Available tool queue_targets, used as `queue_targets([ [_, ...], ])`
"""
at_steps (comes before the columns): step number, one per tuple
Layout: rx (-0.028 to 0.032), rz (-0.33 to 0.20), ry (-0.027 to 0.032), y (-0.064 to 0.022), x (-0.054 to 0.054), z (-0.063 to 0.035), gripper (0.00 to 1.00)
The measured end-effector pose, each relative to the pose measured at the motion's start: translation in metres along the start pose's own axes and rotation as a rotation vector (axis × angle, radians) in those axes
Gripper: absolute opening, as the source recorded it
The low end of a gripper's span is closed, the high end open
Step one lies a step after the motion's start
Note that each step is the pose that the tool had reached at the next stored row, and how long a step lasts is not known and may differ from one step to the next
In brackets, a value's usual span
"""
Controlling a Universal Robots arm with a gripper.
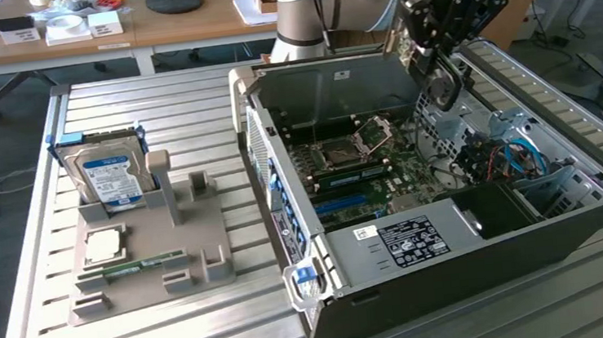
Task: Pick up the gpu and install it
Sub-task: 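Pick up the gpu and move the gpu toward the slot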
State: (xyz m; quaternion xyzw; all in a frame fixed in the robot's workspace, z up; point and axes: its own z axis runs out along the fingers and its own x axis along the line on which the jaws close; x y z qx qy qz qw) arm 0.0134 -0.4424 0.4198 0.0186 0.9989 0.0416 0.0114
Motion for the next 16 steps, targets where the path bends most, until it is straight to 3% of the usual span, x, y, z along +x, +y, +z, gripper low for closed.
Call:
queue_targets([
  [12,-0.0002,0.0,0.0001,0.0011,-0.034,0.0008,0.27],
  [16,-0.0005,-0.001,0.0001,0.0013,-0.037,0.0009,0.27],
])
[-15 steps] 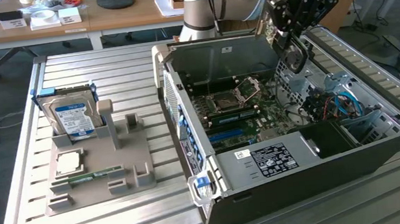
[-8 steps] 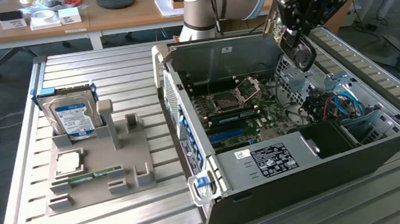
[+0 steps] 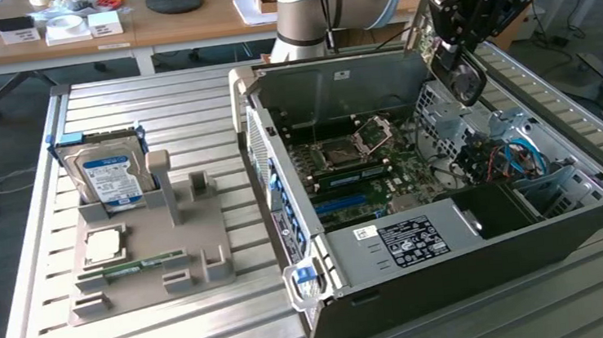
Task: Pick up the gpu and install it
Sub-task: 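Pick up the gpu and move the gpu toward the slot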
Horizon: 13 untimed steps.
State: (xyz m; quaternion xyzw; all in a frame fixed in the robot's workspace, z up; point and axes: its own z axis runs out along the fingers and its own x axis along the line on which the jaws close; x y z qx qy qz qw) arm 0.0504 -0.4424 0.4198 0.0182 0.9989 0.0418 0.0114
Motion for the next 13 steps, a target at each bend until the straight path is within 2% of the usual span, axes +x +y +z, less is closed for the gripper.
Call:
queue_targets([
  [7,0.0001,0.0,0.0,-0.0001,0.0,0.0003,0.27],
  [13,0.0002,0.0,0.0,-0.0005,0.0001,0.0062,0.27],
])
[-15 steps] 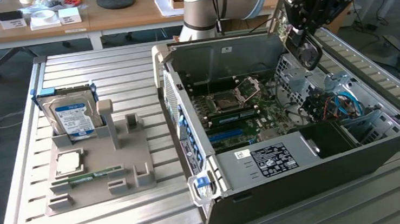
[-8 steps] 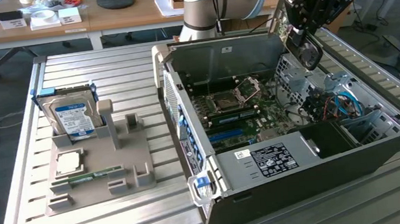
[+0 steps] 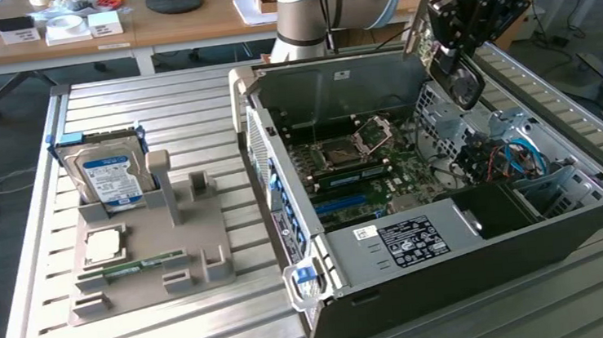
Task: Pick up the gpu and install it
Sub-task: 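Pick up the gpu and move the gpu toward the slot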
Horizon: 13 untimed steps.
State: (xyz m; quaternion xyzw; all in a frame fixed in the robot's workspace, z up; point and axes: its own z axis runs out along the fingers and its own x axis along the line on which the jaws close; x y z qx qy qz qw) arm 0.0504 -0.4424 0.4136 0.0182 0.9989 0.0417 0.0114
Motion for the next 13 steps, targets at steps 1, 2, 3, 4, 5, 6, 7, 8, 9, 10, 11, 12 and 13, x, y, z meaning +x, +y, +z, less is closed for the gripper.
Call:
queue_targets([
  [1,0.0,0.0,0.0001,0.0,0.0,0.0002,0.27],
  [2,0.0,0.0,0.0,0.0,0.0,0.0002,0.27],
  [3,0.0,0.0,0.0001,0.0,0.0,0.0002,0.27],
  [4,0.0,0.0,0.0,0.0,0.0,0.0002,0.27],
  [5,0.0,0.0,0.0001,0.0,0.0,0.0002,0.27],
  [6,-0.0001,0.0,0.0001,-0.0001,0.0,0.0003,0.27],
  [7,-0.0001,0.0,0.0,0.0,0.0,0.0003,0.27],
  [8,-0.0002,0.0,0.0,0.0,0.0,0.0005,0.27],
  [9,-0.0005,0.0,0.0,-0.0001,0.0,0.0011,0.27],
  [10,-0.0003,0.0,0.0,-0.0001,0.0001,0.0017,0.27],
  [11,-0.0002,0.0,0.0001,-0.0002,0.0001,0.0023,0.27],
  [12,-0.0002,0.0,0.0,-0.0003,0.0002,0.003,0.27],
  [13,-0.0002,0.0,0.0,-0.0003,0.0003,0.0037,0.27],
])
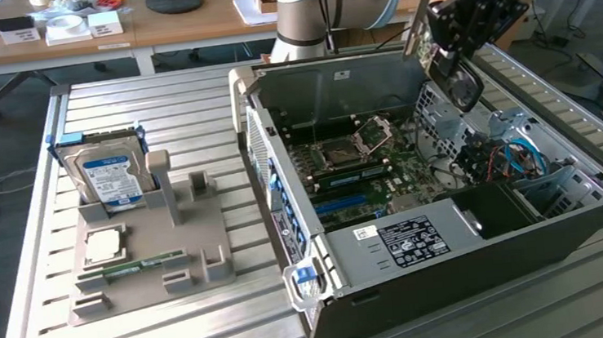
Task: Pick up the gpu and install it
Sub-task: 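Pick up the gpu and move the gpu toward the slot, then insert the gpu into the slot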
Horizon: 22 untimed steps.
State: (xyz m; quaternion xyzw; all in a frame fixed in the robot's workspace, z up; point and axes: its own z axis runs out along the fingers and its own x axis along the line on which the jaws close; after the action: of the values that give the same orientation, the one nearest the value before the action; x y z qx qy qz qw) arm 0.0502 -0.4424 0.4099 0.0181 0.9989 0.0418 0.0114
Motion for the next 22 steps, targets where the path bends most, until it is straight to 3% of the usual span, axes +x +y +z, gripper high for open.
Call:
queue_targets([
  [22,0.0001,0.0,0.0,-0.0007,0.0002,0.0078,0.27],
])
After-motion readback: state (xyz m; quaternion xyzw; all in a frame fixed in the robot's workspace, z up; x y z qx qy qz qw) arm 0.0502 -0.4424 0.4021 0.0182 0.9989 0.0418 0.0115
